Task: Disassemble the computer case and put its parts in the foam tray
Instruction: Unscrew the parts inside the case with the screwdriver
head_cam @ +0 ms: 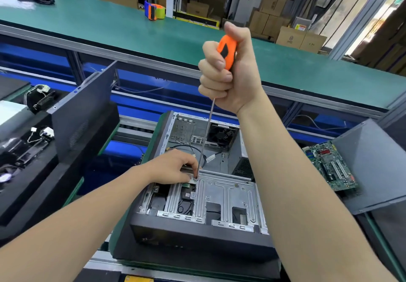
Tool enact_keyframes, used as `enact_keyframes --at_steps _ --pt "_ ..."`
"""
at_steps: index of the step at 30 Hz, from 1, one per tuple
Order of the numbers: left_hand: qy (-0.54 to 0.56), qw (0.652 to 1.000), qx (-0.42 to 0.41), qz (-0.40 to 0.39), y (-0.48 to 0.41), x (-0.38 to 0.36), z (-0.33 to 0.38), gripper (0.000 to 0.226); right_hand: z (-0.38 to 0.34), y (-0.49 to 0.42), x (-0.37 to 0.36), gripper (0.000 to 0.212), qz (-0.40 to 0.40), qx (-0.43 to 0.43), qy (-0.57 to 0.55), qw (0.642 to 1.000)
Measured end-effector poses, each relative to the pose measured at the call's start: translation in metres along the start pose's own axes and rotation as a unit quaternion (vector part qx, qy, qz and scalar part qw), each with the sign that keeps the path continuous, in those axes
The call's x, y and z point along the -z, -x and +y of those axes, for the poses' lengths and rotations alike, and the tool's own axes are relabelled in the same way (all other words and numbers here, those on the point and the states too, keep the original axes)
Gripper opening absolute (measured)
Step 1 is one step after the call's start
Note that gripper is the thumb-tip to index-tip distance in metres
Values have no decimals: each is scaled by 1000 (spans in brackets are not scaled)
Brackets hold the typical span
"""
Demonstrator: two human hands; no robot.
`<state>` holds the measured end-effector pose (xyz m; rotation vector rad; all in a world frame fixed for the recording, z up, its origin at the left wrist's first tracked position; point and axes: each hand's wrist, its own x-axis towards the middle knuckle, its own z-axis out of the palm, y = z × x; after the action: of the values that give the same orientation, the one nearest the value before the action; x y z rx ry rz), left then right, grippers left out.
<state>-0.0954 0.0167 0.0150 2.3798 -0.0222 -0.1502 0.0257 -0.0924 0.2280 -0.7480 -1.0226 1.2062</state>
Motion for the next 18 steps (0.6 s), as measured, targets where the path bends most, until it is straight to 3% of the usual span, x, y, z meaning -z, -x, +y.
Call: enact_keyframes --at_steps 4,7,9,10,12,15,18 --pt "18 1000 -20 11 0 -2 2 12 3 2 12 51 -87 -47 -84 991" --pt "31 999 -25 35 0 -4 2 6 3 4 9 49 -98 -62 -97 989" --pt "40 998 -27 37 0 -4 2 8 -4 3 3 46 -63 -45 -77 994" --pt "42 998 -28 35 1 -4 2 9 -5 3 0 46 -22 -25 -37 999" --pt "44 998 -29 32 1 -5 1 10 -4 7 -15 53 157 3 92 983" --pt "39 998 -26 36 0 -5 0 10 10 12 -38 54 449 83 159 876" --pt "20 998 -34 47 -1 -5 -1 7 23 10 -52 52 551 193 185 791"
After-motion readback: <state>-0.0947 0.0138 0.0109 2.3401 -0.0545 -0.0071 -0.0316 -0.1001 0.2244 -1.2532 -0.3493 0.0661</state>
